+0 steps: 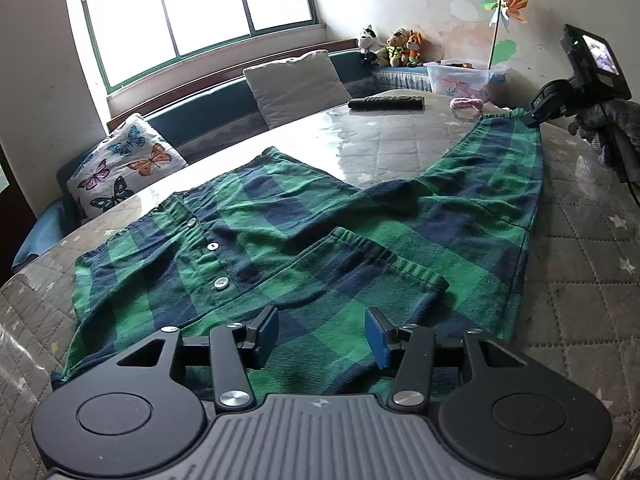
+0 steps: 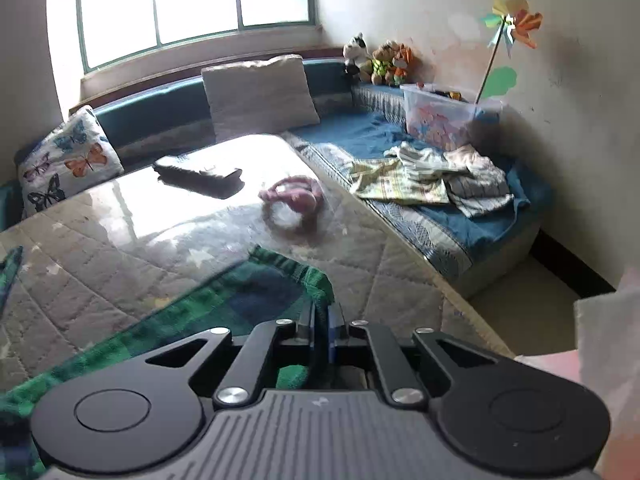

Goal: Fold clothes

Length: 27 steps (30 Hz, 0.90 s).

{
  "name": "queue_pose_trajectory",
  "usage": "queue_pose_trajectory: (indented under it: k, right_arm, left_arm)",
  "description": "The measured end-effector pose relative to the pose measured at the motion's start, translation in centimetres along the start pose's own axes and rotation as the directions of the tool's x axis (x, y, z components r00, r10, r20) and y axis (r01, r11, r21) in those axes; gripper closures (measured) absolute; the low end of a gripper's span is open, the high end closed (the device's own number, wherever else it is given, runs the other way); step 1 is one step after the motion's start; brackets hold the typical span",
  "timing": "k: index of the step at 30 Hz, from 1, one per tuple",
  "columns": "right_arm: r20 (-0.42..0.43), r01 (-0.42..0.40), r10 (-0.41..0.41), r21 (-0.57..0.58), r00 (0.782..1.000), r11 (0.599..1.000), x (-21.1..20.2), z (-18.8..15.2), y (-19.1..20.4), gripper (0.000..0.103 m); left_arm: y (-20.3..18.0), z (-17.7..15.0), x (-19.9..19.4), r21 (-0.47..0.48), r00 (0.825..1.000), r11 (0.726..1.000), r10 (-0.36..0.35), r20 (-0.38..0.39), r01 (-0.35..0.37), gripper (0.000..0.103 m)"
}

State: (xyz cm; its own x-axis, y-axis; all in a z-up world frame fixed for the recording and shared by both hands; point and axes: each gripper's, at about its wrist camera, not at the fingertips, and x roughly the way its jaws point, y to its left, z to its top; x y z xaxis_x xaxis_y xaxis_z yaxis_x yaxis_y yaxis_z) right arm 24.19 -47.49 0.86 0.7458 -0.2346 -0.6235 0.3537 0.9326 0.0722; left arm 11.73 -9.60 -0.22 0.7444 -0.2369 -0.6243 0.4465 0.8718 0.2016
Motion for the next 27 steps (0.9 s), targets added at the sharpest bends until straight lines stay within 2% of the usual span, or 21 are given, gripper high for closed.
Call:
queue_pose_trajectory:
  k: [5, 9, 11, 14, 18, 21, 23, 25, 27]
  right_arm:
    - [0.026, -0.136, 0.137, -0.017, 0.990, 0.991, -3.9, 1.2, 2.1, 0.099]
    - [0.037, -0.295, 0.298, -0.063, 0.954, 0.953, -7.9, 1.7, 5.6, 0.099]
    - [0.027, -0.378, 0.382, -0.091, 0.924, 0.921, -9.6, 1.7, 7.8, 0.099]
    - [-0.003, -0.495, 0.500, -0.146, 0.866, 0.857, -11.9, 1.4, 12.1, 0.099]
    - [-0.064, -0.608, 0.611, -0.224, 0.789, 0.762, -14.1, 0.3, 18.4, 0.099]
    - [-0.125, -0.671, 0.666, -0.273, 0.735, 0.689, -15.5, -1.1, 23.2, 0.099]
    - [-0.157, -0.695, 0.685, -0.304, 0.711, 0.652, -16.3, -2.4, 25.6, 0.099]
    - [-0.188, -0.714, 0.699, -0.334, 0.690, 0.615, -17.1, -3.7, 27.9, 0.099]
    - [-0.219, -0.733, 0.712, -0.362, 0.668, 0.576, -17.9, -5.0, 30.1, 0.099]
  left_arm:
    - [1.0, -0.1, -0.7, -0.020, 1.000, 1.000, 0.021, 0.013, -0.021, 0.048]
    - [2.4, -0.6, -1.6, -0.059, 0.998, 0.997, 0.054, 0.021, -0.052, 0.045]
    - [3.3, -1.2, -2.2, -0.085, 0.997, 0.994, 0.070, 0.021, -0.068, 0.045]
    - [4.8, -2.3, -3.2, -0.121, 0.995, 0.988, 0.098, 0.020, -0.095, 0.043]
    - [7.0, -4.1, -4.6, -0.173, 0.990, 0.976, 0.136, 0.018, -0.131, 0.035]
    - [8.4, -5.4, -5.7, -0.209, 0.987, 0.966, 0.157, 0.019, -0.149, 0.031]
    - [9.3, -6.2, -6.4, -0.230, 0.985, 0.960, 0.171, 0.019, -0.163, 0.030]
    - [10.0, -6.9, -6.9, -0.250, 0.982, 0.952, 0.185, 0.019, -0.175, 0.021]
    - [10.6, -7.6, -7.4, -0.270, 0.980, 0.945, 0.198, 0.020, -0.185, 0.019]
